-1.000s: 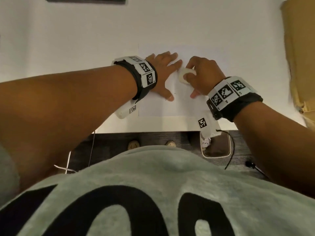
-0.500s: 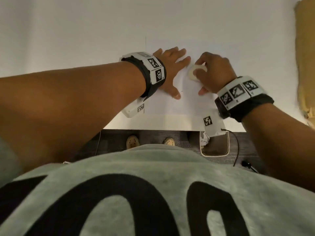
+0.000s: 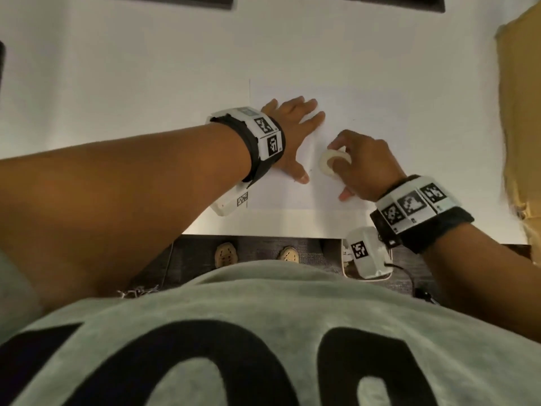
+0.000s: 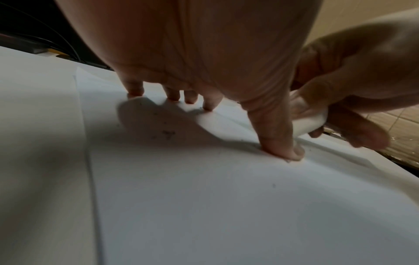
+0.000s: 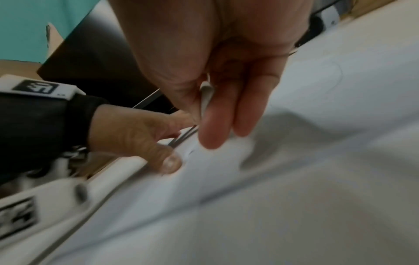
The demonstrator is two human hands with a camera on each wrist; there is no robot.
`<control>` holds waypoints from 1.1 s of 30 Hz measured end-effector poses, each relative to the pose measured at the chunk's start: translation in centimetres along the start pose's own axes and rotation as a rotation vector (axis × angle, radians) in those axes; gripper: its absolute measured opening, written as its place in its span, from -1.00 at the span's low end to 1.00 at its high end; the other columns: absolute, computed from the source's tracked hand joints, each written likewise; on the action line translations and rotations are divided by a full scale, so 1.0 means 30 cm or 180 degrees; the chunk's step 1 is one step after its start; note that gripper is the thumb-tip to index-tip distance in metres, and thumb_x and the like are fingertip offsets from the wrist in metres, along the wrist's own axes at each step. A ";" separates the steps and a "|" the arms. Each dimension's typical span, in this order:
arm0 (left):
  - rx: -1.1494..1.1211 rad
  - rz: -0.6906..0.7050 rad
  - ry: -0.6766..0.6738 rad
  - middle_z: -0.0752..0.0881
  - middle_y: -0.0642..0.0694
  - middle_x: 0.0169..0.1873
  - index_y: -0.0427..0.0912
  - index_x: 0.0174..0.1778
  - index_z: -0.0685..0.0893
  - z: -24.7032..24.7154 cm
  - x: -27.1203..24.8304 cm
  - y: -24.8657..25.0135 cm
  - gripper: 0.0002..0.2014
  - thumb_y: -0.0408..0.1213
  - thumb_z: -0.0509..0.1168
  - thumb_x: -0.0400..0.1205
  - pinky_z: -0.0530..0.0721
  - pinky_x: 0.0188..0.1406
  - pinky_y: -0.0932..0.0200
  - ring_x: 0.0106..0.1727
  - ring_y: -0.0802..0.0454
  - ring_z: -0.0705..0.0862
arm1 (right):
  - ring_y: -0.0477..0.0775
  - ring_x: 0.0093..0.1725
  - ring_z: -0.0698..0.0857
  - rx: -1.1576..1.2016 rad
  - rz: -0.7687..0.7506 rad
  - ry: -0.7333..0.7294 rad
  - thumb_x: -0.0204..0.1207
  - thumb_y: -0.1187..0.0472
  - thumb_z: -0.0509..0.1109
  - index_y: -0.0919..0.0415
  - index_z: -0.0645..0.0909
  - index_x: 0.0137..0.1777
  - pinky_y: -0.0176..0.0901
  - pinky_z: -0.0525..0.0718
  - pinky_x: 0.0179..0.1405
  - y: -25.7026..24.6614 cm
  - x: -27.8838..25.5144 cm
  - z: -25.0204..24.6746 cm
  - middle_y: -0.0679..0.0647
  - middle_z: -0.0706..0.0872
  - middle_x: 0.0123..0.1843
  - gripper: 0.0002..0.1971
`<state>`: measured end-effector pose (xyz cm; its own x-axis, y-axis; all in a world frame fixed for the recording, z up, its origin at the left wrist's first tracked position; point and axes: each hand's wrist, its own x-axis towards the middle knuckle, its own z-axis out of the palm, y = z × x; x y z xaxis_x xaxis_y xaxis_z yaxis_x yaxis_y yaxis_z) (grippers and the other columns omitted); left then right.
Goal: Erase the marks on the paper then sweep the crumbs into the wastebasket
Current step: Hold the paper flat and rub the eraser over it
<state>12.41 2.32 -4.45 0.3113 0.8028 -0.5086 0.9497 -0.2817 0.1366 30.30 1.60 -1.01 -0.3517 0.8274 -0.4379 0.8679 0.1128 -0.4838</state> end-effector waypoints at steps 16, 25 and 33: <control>-0.0016 -0.0060 -0.0004 -0.27 -0.06 0.65 -0.02 0.65 -0.27 -0.003 -0.001 0.010 0.19 0.38 0.35 0.34 -0.14 0.61 -0.24 0.66 -0.08 -0.25 | -0.02 -0.63 0.72 -0.0216 -0.0290 -0.0158 0.63 0.20 0.27 0.05 0.56 0.15 -0.11 0.71 -0.50 0.027 -0.020 -0.004 0.06 0.72 -0.04 -0.86; -0.0066 -0.0059 0.0024 -0.26 -0.06 0.65 -0.02 0.65 -0.26 -0.007 -0.008 0.008 0.18 0.37 0.36 0.35 -0.14 0.61 -0.24 0.66 -0.06 -0.24 | -0.03 -0.65 0.71 -0.0380 -0.0451 -0.0186 0.63 0.19 0.27 0.05 0.57 0.16 -0.07 0.74 -0.44 0.039 -0.029 -0.002 0.07 0.74 -0.07 -0.84; 0.0027 -0.0134 -0.0040 -0.25 -0.06 0.66 -0.01 0.65 -0.26 -0.026 -0.005 0.013 0.19 0.39 0.35 0.33 -0.12 0.61 -0.23 0.66 -0.06 -0.23 | -0.05 -0.68 0.69 -0.0251 -0.0506 -0.0090 0.63 0.17 0.28 0.05 0.57 0.13 -0.02 0.75 -0.43 0.051 -0.003 -0.007 0.09 0.74 -0.03 -0.88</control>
<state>12.75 2.52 -3.65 0.2704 0.8073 -0.5245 0.9617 -0.2522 0.1076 31.73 1.81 -1.54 -0.4954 0.7800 -0.3824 0.8250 0.2847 -0.4881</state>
